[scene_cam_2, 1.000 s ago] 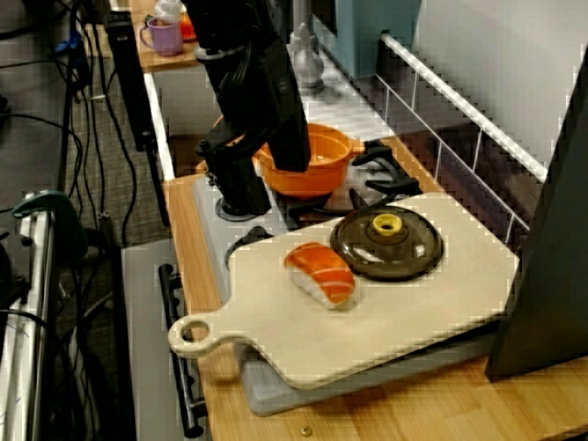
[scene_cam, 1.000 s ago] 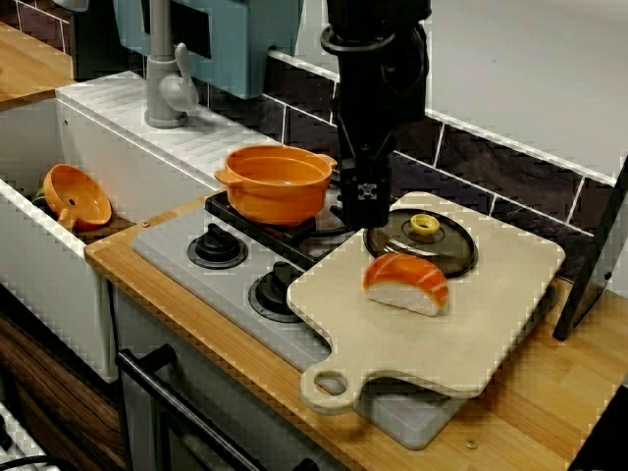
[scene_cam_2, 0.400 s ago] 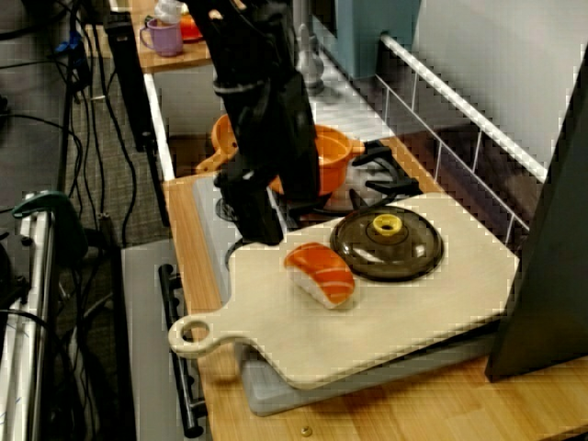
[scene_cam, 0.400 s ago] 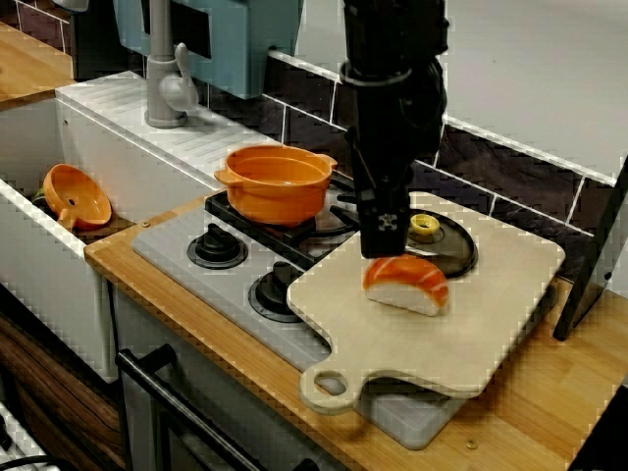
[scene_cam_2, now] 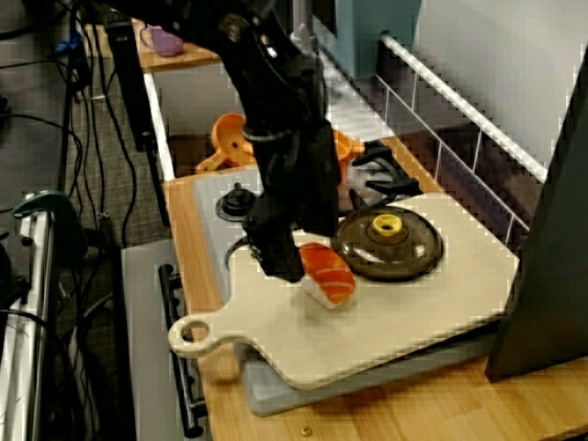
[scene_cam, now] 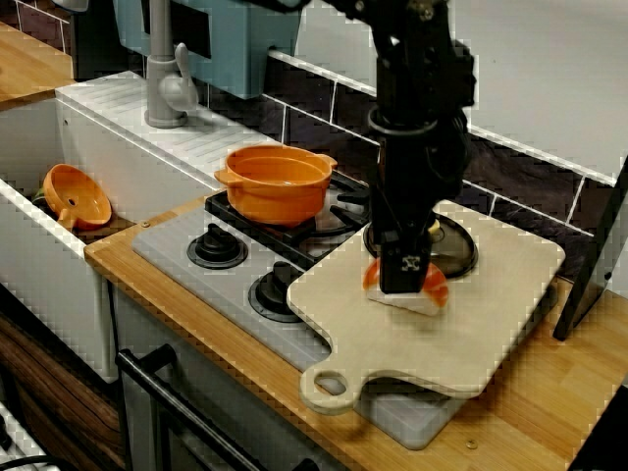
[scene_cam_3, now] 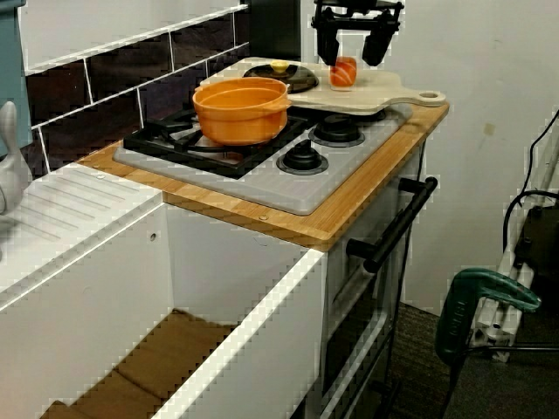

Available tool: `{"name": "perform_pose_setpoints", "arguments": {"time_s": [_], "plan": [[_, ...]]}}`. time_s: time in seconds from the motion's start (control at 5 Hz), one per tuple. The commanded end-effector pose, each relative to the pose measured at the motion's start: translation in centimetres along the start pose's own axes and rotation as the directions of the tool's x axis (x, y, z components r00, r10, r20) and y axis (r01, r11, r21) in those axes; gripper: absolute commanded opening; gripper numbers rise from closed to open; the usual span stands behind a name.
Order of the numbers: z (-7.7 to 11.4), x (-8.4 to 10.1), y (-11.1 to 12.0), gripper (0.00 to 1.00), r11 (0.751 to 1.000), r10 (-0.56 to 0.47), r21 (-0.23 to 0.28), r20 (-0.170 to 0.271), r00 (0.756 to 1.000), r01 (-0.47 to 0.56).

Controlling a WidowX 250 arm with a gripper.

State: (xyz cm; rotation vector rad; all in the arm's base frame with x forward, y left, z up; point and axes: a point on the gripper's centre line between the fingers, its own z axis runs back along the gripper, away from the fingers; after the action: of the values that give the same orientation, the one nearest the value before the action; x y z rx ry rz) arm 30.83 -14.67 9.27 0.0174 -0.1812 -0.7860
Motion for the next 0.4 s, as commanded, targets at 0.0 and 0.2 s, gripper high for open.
{"name": "perform_pose_setpoints", "arguments": {"time_s": [0.0, 0.2], "plan": [[0.81, 1.23, 1.88, 1.00, 0.998, 0.059, 0.008, 0.043, 0.997, -0.059], [0.66, 1.10, 2.05, 1.00, 0.997, 0.075, 0.012, 0.042, 0.996, -0.075]]}}
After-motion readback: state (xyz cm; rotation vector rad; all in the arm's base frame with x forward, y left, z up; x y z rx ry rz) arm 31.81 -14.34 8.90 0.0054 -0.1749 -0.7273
